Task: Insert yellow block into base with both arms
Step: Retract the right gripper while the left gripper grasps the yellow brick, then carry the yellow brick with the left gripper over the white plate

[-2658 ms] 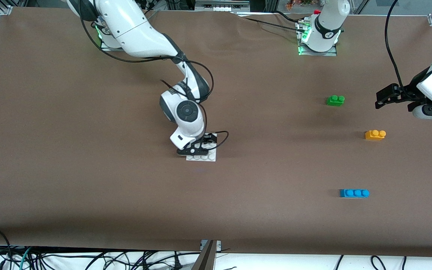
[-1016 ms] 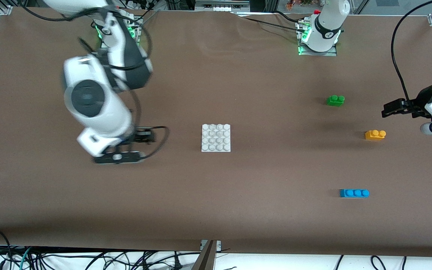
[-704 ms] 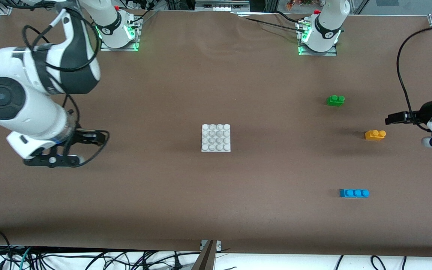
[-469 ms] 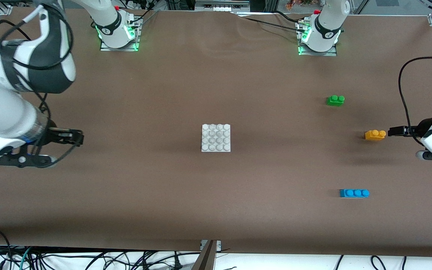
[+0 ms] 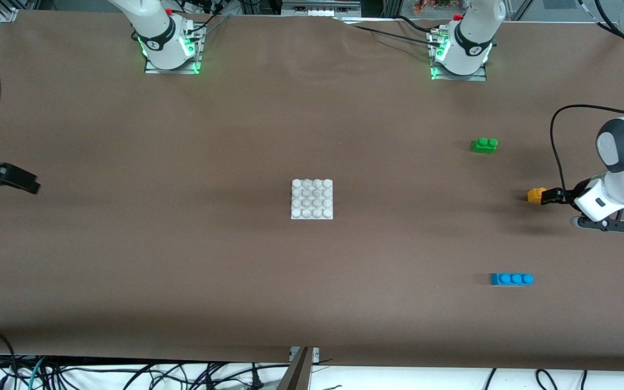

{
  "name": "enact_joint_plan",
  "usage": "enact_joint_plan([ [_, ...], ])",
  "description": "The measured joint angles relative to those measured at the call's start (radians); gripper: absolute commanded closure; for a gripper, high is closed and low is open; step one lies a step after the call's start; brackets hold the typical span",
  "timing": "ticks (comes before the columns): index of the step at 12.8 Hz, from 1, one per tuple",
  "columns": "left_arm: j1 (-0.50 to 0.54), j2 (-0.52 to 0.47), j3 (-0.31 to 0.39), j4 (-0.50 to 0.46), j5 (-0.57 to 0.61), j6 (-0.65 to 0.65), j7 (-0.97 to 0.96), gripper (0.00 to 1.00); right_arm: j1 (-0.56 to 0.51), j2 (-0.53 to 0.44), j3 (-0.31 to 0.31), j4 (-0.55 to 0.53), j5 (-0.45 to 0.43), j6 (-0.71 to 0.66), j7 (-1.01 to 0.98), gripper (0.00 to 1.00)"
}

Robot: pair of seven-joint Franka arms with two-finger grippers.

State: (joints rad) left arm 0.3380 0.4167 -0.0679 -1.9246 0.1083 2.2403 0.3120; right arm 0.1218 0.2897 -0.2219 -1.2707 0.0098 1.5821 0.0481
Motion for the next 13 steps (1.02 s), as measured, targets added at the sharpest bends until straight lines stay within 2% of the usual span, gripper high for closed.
enact_joint_plan([
  [6, 0.031, -0.002, 0.000, -0.136, 0.041, 0.141, 0.026, 0.00, -0.083, -0.177, 0.016, -0.187, -0.007, 0.002, -0.095, 0.00],
  [9, 0.047, -0.003, 0.000, -0.171, 0.103, 0.182, 0.028, 0.00, -0.083, -0.207, 0.046, -0.231, -0.029, -0.032, -0.101, 0.00],
  [13, 0.065, -0.003, 0.000, -0.206, 0.107, 0.214, 0.027, 0.00, -0.083, -0.206, 0.052, -0.243, -0.032, -0.057, -0.133, 0.00],
])
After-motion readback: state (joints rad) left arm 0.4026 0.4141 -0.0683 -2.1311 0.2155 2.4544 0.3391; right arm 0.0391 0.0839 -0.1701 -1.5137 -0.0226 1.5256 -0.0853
